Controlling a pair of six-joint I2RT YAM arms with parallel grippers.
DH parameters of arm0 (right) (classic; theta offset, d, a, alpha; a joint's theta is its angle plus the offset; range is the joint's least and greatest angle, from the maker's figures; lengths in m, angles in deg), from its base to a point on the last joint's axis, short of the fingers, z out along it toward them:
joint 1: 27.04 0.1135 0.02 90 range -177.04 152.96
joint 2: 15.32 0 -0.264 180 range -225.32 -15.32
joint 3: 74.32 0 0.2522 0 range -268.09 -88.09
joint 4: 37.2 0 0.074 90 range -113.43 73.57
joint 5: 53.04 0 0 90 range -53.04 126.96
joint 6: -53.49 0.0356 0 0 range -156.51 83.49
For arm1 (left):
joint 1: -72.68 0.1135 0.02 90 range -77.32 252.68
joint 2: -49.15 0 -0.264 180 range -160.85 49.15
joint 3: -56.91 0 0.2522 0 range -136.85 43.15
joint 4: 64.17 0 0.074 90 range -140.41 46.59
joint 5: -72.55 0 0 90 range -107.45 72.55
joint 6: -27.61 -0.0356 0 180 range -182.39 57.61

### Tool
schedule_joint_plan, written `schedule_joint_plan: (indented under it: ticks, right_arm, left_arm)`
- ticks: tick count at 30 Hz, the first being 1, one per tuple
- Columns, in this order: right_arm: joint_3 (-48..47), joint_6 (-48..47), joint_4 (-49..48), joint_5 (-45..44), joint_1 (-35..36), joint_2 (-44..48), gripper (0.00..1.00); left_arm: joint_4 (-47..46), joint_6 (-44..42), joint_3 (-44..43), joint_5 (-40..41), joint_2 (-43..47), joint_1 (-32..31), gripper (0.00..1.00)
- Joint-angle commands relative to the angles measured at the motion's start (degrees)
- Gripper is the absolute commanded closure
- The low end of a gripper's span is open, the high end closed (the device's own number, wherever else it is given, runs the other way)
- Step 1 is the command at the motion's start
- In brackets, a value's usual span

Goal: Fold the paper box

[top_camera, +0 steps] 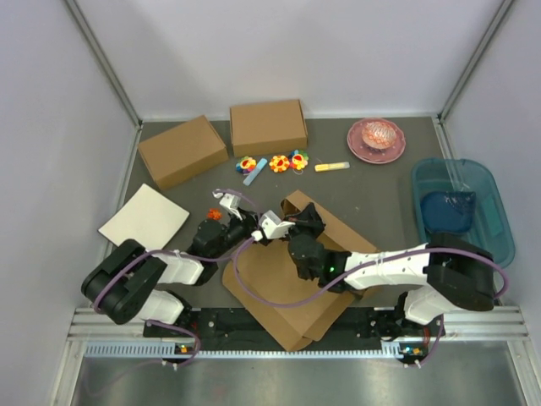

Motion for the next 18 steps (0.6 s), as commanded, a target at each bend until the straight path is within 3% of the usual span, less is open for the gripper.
schedule_joint_plan:
  ticks: [1,18]
  right_arm:
    - [0.0,7.3,7.0,1.5,0.4,0.1,1.0]
    - [-2.1,17.2,19.6,5.7,0.2,4.1,1.0]
  left_arm:
    - [-8.5,-1.5,-0.5,0.0,-2.2,-0.4,0.01]
    - [-12.2,-7.1,-5.2,1.2,-9.0,-0.4,0.02]
